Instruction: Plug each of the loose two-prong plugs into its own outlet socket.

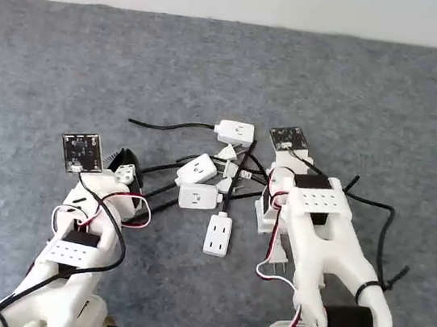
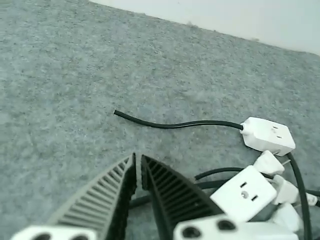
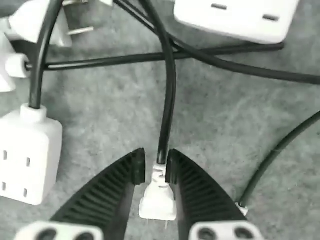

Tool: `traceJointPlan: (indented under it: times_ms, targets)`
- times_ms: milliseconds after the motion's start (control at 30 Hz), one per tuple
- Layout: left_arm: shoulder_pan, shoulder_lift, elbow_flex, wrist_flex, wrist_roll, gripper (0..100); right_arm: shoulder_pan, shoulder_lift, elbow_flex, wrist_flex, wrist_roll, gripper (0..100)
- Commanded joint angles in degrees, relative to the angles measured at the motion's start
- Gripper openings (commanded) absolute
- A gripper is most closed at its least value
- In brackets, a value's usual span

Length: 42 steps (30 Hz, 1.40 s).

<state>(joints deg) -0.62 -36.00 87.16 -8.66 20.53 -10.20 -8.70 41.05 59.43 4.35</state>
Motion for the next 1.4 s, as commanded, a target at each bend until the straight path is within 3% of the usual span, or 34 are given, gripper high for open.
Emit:
traceJointPlan:
  times_ms: [0, 500, 1367]
  targets:
    - [-0.35, -0.53, -2.77, 0.09, 0.09, 1, 0.31, 0.04, -2.81, 1.54, 2.11, 8.4]
    - [-0.35, -0.53, -2.86, 0.0, 0.09, 1, 0.48, 1.27, -1.85, 1.63, 5.89, 8.4]
    - [-0.35, -0.7, -2.86, -0.09, 0.09, 1, 0.75, 6.2, -6.07, -0.57, 5.98, 8.4]
